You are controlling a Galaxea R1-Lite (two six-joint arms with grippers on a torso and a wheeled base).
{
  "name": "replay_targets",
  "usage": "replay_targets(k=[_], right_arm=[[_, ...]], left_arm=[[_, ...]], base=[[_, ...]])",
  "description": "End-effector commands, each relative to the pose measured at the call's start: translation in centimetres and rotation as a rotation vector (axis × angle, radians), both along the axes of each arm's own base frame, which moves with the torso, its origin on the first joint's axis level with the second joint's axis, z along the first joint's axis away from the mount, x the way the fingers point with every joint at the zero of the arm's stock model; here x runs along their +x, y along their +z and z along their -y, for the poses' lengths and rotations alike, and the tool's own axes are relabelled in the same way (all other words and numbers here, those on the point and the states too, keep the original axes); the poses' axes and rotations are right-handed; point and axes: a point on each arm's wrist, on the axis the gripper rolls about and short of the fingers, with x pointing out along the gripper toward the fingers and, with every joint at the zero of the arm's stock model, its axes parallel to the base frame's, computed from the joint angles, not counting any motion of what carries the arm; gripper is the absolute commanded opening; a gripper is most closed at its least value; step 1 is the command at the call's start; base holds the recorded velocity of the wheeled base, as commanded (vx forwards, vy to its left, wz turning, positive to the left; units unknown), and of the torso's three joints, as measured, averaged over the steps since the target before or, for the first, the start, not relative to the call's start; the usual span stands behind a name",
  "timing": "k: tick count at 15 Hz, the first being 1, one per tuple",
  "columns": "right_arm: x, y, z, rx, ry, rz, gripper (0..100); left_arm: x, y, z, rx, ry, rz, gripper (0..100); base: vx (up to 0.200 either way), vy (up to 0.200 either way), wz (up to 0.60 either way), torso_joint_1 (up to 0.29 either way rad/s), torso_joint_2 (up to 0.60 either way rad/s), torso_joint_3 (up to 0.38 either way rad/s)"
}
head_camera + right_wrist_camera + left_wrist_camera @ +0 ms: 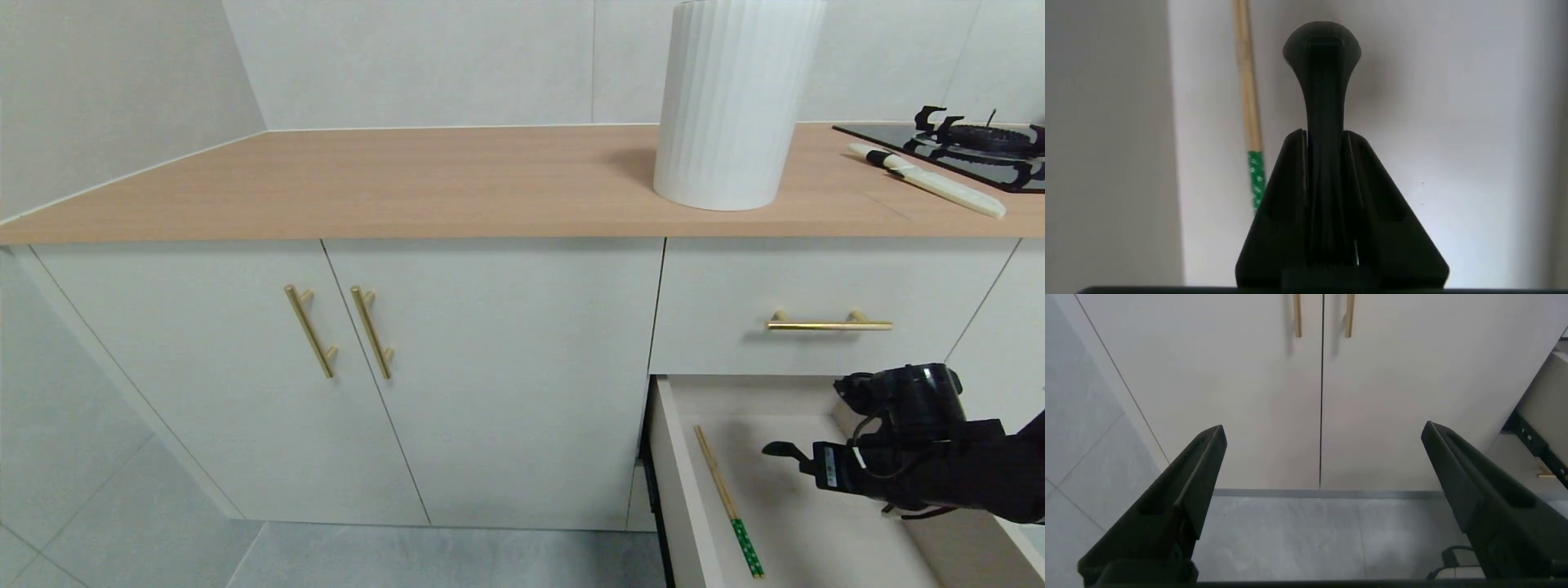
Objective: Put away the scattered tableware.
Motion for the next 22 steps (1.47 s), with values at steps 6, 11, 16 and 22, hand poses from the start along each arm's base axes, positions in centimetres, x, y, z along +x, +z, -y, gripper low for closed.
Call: replay_targets(k=[6,11,16,22], right_arm=[[0.1,-3.4,0.1,-0.041,-0.024,-0.079,0],[0.1,-5.8,0.0,-0.137,-0.019,-0.055,0],[0.2,-5.9,-0.1,-0.139,-0.021,-0.036,0],[0.7,-6.5,-0.1,-0.174,-0.055,0.001,0]], left_arm=[[0.0,0.0,0.0,0.0,0.0,0.0,100],[0.0,0.0,0.0,0.0,0.0,0.0,100],[0.0,0.0,0.0,0.0,0.0,0.0,100],[0.0,0.0,0.0,0.0,0.0,0.0,100]], base=[[0.0,0.0,0.0,0.0,0.0,0.0],[0.0,0.0,0.0,0.0,0.0,0.0],[0.0,0.0,0.0,0.0,0.0,0.0],[0.0,0.0,0.0,0.0,0.0,0.0]])
